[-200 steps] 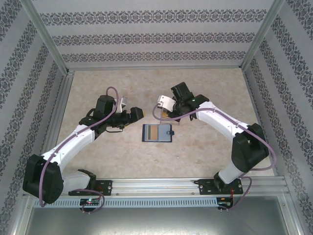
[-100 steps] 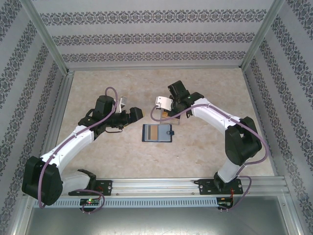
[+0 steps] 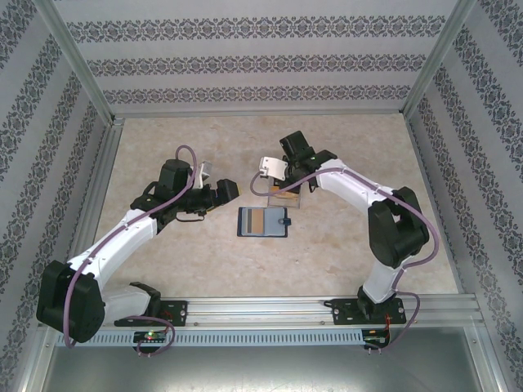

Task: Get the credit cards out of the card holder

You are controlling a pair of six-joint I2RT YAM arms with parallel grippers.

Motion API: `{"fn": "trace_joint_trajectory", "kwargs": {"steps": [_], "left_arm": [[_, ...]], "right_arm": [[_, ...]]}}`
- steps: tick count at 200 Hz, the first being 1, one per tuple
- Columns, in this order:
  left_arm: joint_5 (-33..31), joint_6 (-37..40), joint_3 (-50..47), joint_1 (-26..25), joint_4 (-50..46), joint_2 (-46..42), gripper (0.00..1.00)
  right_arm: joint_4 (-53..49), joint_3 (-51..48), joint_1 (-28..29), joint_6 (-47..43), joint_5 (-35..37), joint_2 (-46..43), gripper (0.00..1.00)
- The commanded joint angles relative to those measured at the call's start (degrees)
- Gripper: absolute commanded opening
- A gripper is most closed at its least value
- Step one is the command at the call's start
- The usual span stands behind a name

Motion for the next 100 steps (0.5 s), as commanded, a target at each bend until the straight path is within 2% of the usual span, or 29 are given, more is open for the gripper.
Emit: {"fn": "trace_joint_trajectory", "kwargs": {"steps": [1, 87, 100], "left_arm": [[-0.14, 0.88, -0.75, 0.72, -1.22, -0.95, 0.99], [-0.25, 1.08, -0.82, 0.72, -1.48, -0.78, 0.99], [-0.23, 1.13, -0.91, 0.74, -1.48, -0.83, 0.99]], "right_arm": [[-0.15, 1.67, -0.96, -0.79, -1.54, 1.67, 0.0], [0.32, 0.92, -1.66, -0.12, -2.46, 3.85, 0.0], [0.58, 0.92, -1.82, 0.19, -2.15, 4.08, 0.09]]}}
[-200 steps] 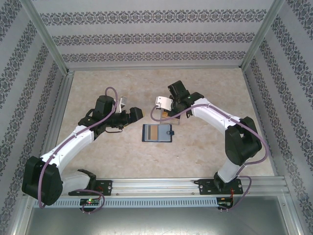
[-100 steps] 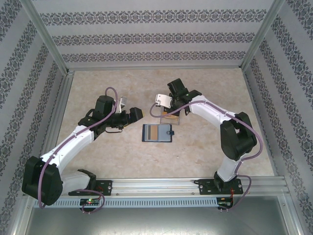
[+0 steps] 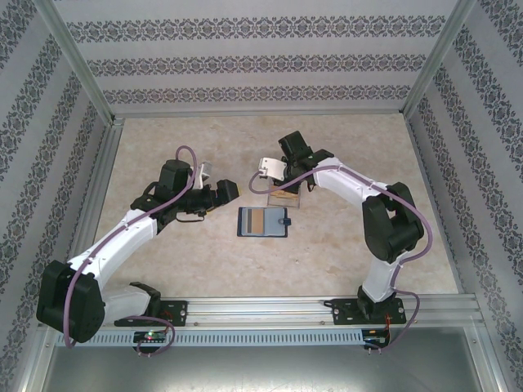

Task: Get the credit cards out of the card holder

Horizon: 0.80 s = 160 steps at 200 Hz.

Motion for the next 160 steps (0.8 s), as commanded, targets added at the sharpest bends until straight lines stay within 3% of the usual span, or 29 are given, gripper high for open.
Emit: {"fn": "trace_joint_trajectory", "kwargs": {"steps": [1, 29, 113, 160], "left_arm": [[-0.23, 1.1, -0.64, 0.71, -1.44, -0.83, 0.99], [-0.23, 1.08, -0.83, 0.68, -1.44, -0.93, 0.99], [0.03, 0.9, -1.44, 0.69, -0.82, -0.83, 0.99], [0.03, 0.81, -1.75, 0.73, -0.91, -0.96, 1.0]], "right_arm": [[0.6, 0.48, -0.93, 0.17, -1.0, 1.45, 0.1], [1.52, 1.0, -1.2, 1.92, 0.05, 1.14, 0.25], [3.4, 0.39, -2.64, 6.61, 2.19, -0.58, 0.29], [2.67, -1.31, -3.4, 9.8, -2.5, -2.8, 0.33]]}}
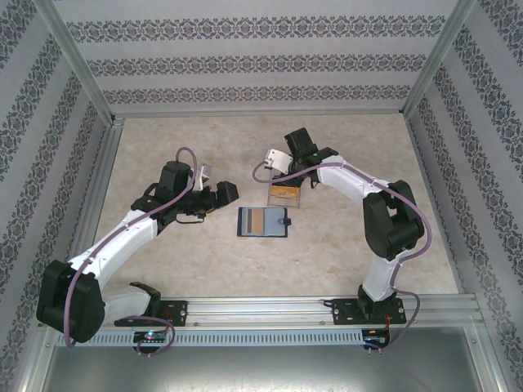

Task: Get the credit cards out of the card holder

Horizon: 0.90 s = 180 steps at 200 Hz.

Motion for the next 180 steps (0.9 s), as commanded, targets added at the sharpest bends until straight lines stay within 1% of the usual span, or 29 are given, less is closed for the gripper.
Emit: {"fn": "trace_joint_trajectory", "kwargs": {"steps": [1, 63, 108, 180], "left_arm": [[0.08, 0.81, -0.85, 0.7, -0.69, -0.98, 1.0], [0.22, 1.04, -0.79, 0.76, -1.47, -1.36, 0.99], [0.22, 1.16, -0.81, 0.69, -2.05, -1.63, 0.99], [-0.1, 1.35, -0.74, 0.69, -2.1, -1.21, 0.99]], "right_arm": [[-0.34, -1.27, -0.53, 2.3, -3.36, -3.09, 0.34], [-1.94, 0.47, -0.89, 4.17, -4.95, 0.11, 0.39], [-2.38, 2.46, -0.89, 4.39, -3.57, 2.88, 0.41], [-1.87, 2.66, -0.8, 4.45, -2.44, 4.82, 0.42]]}}
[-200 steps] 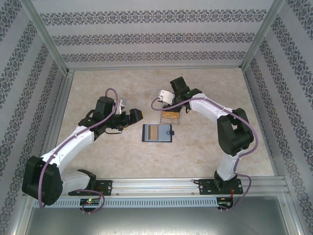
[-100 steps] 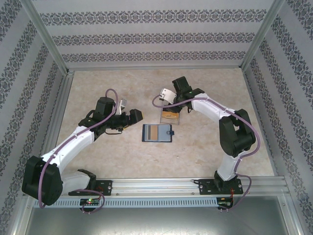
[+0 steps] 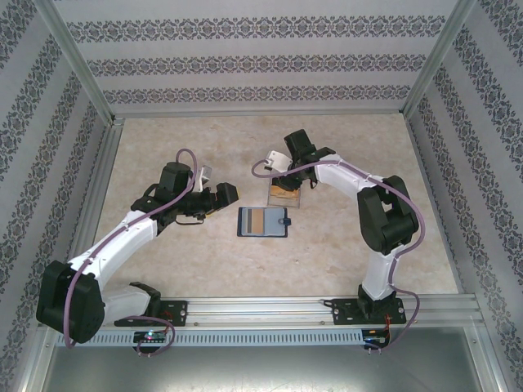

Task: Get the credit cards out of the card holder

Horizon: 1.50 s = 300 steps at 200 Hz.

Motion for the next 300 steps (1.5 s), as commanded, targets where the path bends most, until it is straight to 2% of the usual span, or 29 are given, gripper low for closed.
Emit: {"fn": "trace_joint_trajectory", "kwargs": {"steps": [1, 89, 183, 300], "left_arm": [[-0.08, 1.32, -0.67, 0.68, -1.07, -1.0, 0.99], [-0.06, 1.4, -0.67, 0.69, -0.89, -0.79, 0.99], [-0.23, 1.19, -1.11, 0.7, -0.78, -1.22, 0.99], [-0.19, 1.06, -1.45, 0.71, -0.8, -1.61, 0.99]], "right_arm": [[-0.78, 1.65, -0.43, 0.93, 0.8, 1.24, 0.42], [-0.25, 1.37, 0.22, 0.52, 2.45, 2.34, 0.42], [0.72, 1.57, 0.46, 1.6, 5.74, 2.03, 0.24], [1.1, 1.31, 0.4, 2.81, 6.09, 1.2, 0.27]]}}
